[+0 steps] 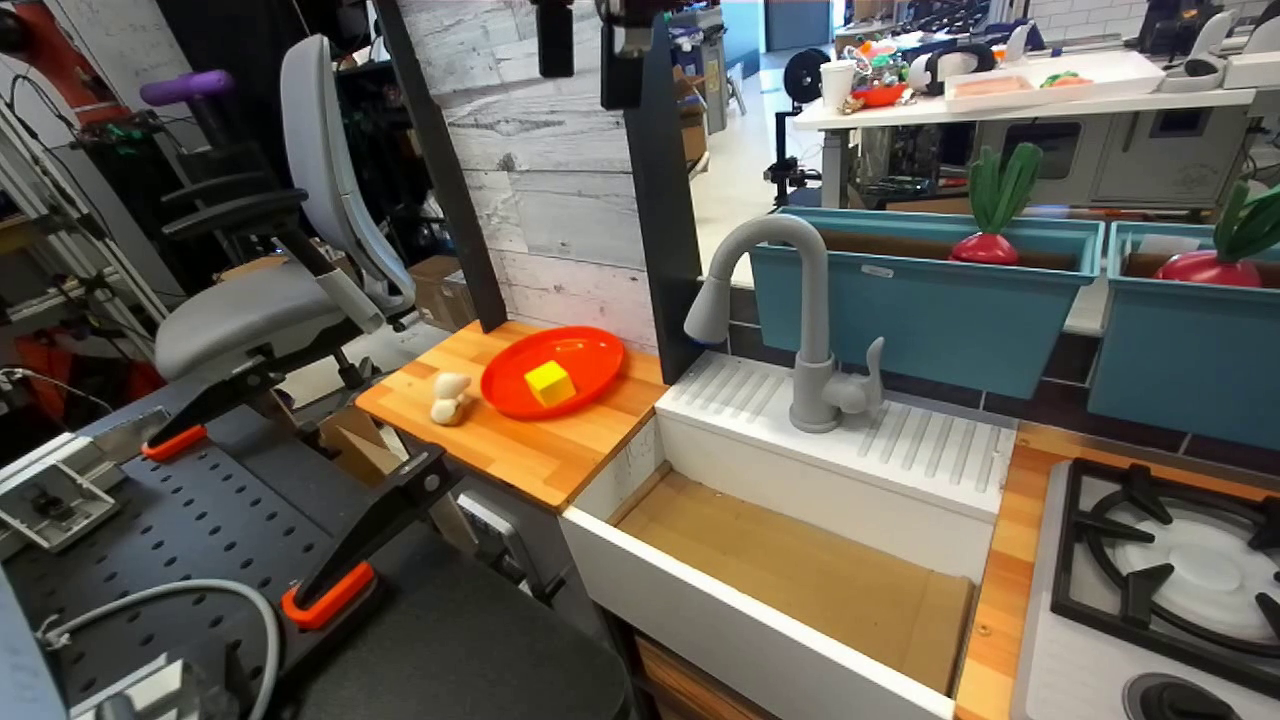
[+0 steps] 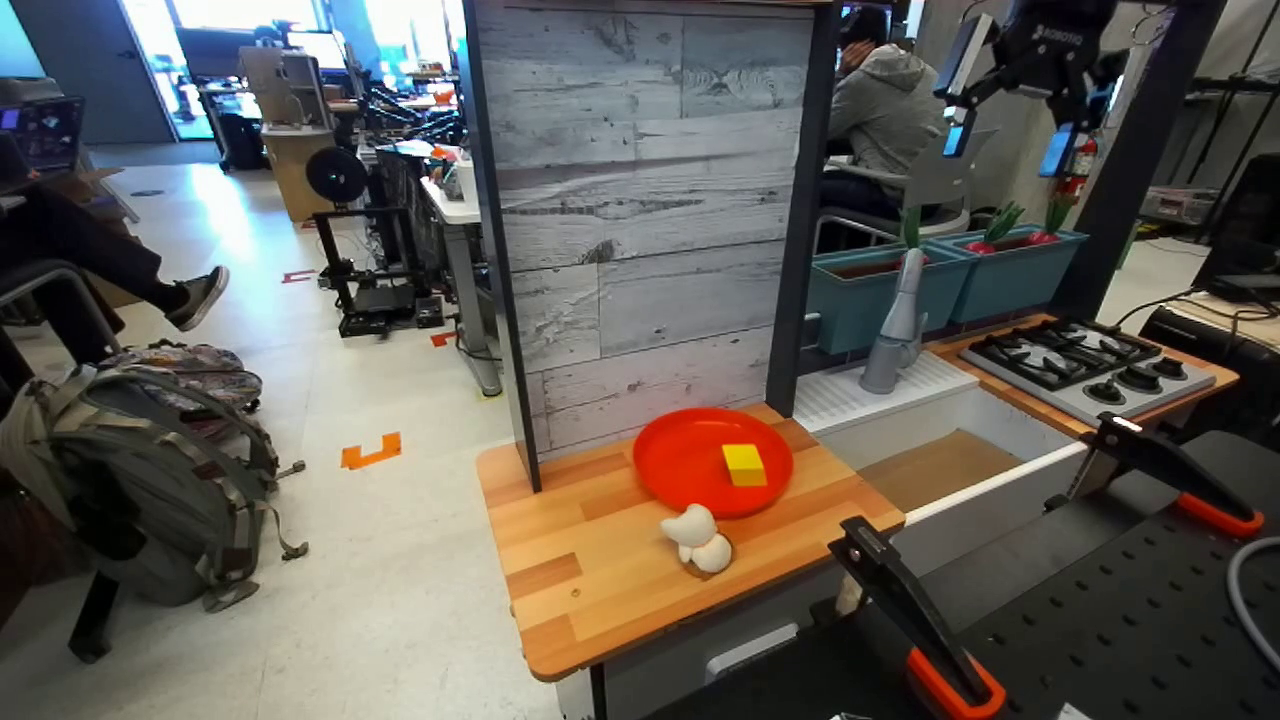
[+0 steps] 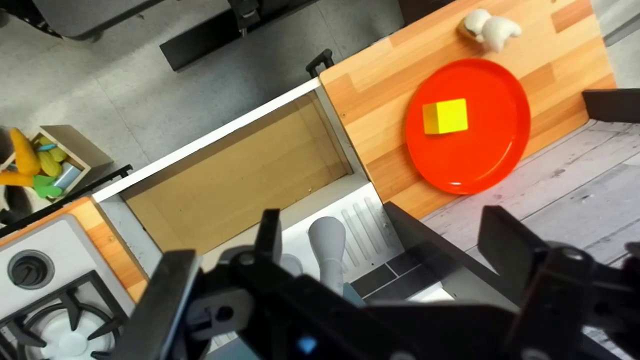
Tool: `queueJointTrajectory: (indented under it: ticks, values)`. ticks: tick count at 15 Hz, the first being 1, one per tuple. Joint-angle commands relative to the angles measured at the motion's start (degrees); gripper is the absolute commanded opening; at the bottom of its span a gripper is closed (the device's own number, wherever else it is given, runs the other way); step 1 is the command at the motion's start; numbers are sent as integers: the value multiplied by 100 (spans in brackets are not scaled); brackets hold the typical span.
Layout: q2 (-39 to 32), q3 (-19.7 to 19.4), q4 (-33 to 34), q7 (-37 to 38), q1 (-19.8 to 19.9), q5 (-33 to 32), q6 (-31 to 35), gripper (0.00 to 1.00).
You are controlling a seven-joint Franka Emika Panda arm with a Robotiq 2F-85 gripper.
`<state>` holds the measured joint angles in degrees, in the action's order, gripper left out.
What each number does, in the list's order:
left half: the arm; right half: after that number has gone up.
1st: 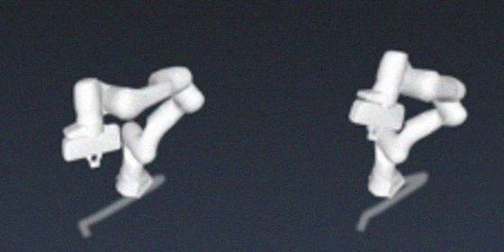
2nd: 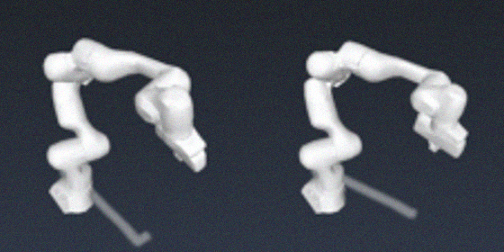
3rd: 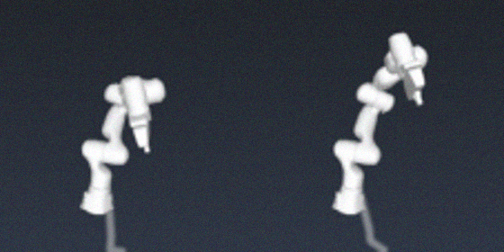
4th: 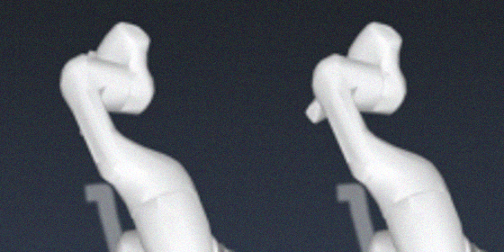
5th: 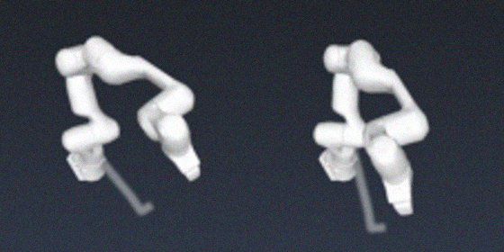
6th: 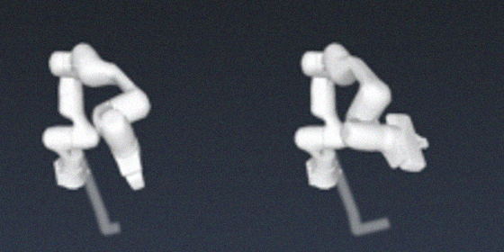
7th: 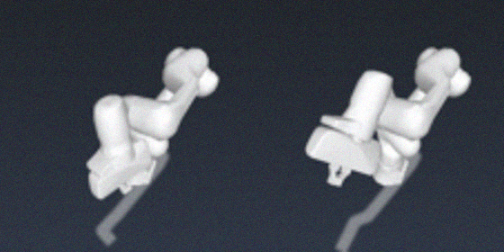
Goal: Push the faucet to the right
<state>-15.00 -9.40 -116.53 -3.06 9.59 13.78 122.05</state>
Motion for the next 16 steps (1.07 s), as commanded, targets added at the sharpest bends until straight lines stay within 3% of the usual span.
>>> queueJointTrajectory:
  ticks: [1, 6, 16]
  values:
    - [-374, 111, 15, 246, 16, 67, 543, 100]
    - [-1047, 206, 170, 539, 63, 155, 1397, 100]
    - [-2079, 390, 1023, 942, 105, 171, 1758, 100]
